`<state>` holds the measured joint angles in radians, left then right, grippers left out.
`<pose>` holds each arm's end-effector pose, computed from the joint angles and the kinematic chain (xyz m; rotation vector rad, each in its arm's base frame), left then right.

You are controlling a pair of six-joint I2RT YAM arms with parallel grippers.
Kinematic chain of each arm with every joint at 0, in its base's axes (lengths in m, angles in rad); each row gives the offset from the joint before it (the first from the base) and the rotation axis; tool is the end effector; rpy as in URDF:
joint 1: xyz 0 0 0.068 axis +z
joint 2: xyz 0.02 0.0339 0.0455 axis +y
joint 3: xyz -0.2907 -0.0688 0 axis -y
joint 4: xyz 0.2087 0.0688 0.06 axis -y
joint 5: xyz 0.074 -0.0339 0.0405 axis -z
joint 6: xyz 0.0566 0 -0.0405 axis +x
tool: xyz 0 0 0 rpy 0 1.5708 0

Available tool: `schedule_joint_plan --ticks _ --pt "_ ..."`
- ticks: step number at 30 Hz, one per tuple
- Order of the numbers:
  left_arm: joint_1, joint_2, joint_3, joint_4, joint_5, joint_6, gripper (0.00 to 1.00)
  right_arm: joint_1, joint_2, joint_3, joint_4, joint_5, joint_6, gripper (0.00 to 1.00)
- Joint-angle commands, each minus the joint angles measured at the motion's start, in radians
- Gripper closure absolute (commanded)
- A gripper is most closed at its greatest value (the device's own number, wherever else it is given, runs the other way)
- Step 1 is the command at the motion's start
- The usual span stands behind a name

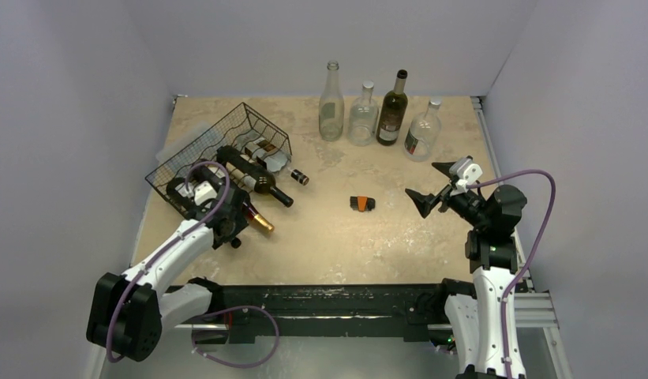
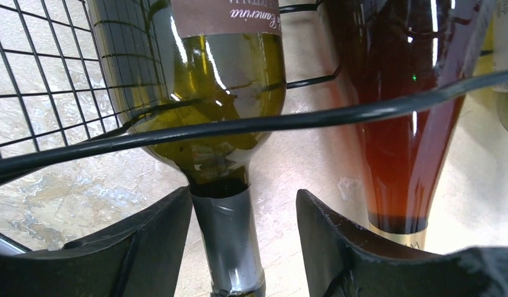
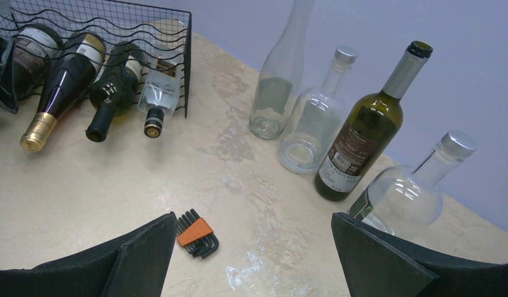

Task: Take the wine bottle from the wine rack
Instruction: Pick up the wine bottle from the wine rack.

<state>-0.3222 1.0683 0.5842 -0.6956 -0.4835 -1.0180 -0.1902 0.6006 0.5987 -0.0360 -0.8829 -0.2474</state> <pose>0.1411 -0.0194 0.2095 -0.9811 2.3420 0.1781 0.1053 0.0243 0.3332 -0.7071 1.4432 0.3691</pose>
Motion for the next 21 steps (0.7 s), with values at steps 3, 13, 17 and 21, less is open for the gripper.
schedule_joint_plan --ticks 3,13,17,21 --pt "0.002 0.052 -0.006 0.049 -0.044 -0.054 0.41 -0.001 -0.012 0.005 0.028 -0.013 0.007 0.01" --pt "0.002 0.001 -0.033 0.051 -0.051 -0.074 0.68 -0.001 -0.013 0.007 0.027 -0.007 0.005 0.01" --pt "0.002 -0.047 -0.04 0.045 -0.023 -0.062 0.85 -0.001 -0.012 0.007 0.027 -0.008 0.005 0.01" --pt "0.002 -0.118 -0.052 0.04 0.026 -0.042 1.0 -0.001 -0.014 0.007 0.027 -0.008 0.005 0.01"
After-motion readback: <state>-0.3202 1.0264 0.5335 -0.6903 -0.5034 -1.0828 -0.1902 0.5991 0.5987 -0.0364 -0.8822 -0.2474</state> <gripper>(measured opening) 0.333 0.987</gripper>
